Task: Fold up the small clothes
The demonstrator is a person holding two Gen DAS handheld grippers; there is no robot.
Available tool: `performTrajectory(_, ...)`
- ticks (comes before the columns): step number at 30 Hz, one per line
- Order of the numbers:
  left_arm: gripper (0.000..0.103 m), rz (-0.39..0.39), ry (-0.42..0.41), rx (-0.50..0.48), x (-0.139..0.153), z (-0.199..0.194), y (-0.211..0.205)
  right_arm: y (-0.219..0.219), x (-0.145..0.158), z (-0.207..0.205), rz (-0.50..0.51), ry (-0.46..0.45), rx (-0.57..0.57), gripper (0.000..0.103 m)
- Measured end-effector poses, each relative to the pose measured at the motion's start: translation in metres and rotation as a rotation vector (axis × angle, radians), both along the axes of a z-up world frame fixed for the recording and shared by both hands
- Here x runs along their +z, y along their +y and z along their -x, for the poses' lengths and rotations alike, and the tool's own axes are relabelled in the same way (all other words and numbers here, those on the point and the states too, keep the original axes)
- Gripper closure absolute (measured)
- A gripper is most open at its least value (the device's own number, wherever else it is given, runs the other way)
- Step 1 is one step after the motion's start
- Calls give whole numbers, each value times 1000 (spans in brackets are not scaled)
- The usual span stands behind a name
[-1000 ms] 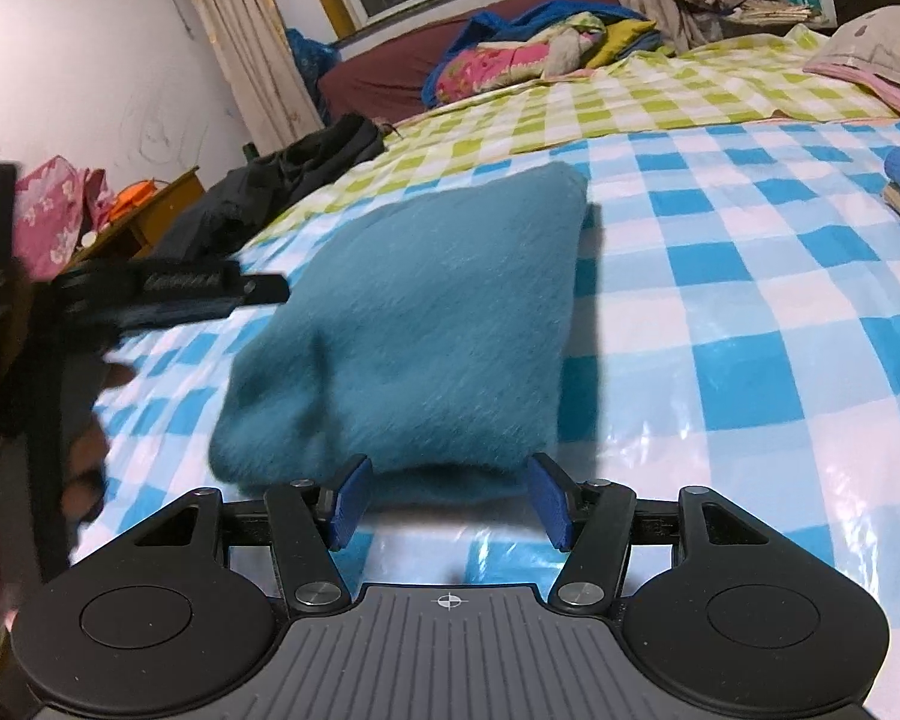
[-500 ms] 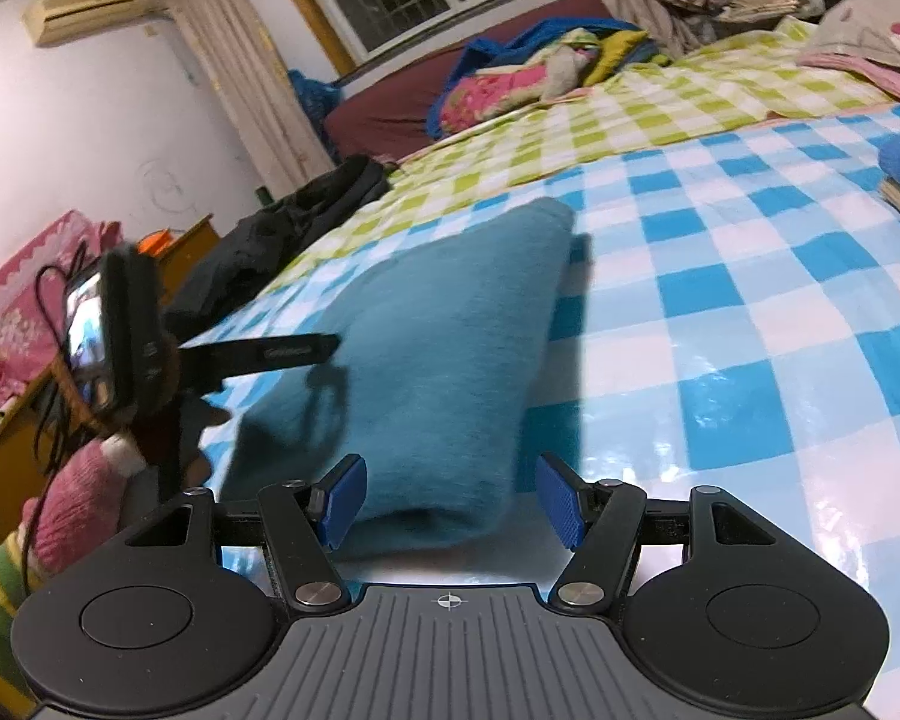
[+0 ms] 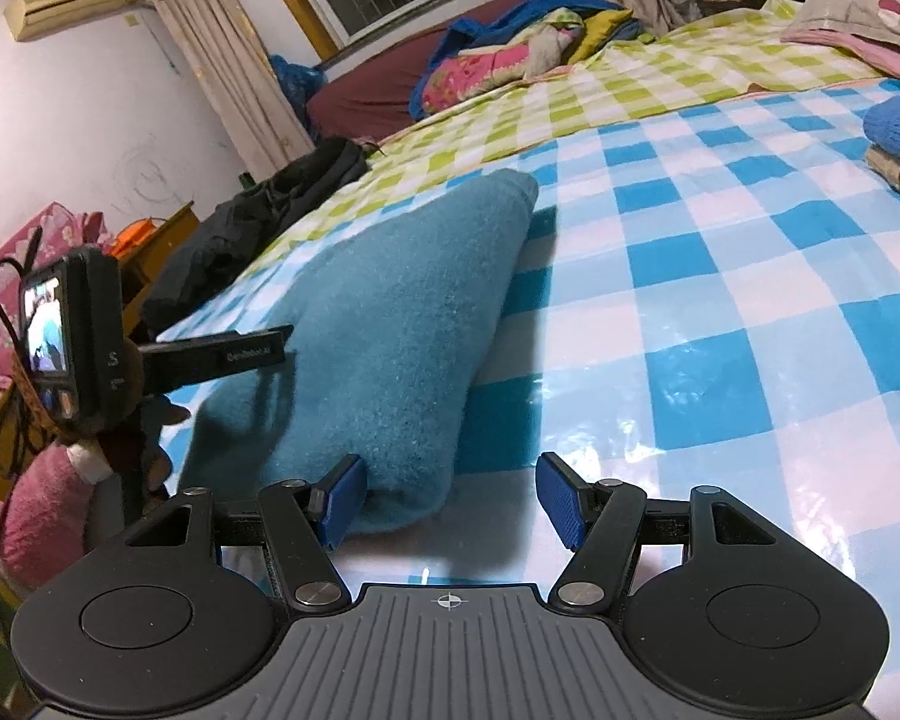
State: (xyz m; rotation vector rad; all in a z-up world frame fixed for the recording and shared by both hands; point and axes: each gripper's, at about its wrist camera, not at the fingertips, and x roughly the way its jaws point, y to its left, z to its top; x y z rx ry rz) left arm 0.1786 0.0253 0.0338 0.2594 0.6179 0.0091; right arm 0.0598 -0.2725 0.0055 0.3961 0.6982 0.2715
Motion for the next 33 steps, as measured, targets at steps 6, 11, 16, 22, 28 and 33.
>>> performTrajectory(6,45,41,-11,5,13,22,0,-4,4,5,17,-9,-18,39)
performTrajectory(11,45,29,-11,-26,13,44,-4,-6,7,8,26,-14,-27,39)
performTrajectory(16,44,-19,-2,-30,6,47,-9,-7,8,10,52,-13,-35,39)
performTrajectory(22,43,-40,2,-42,-2,45,-7,-8,7,11,83,-3,-44,39)
performTrajectory(28,43,-10,7,-10,-4,47,-3,-9,8,15,116,-9,-51,39)
performTrajectory(33,43,-53,19,0,1,50,-11,-7,8,18,135,-10,-48,39)
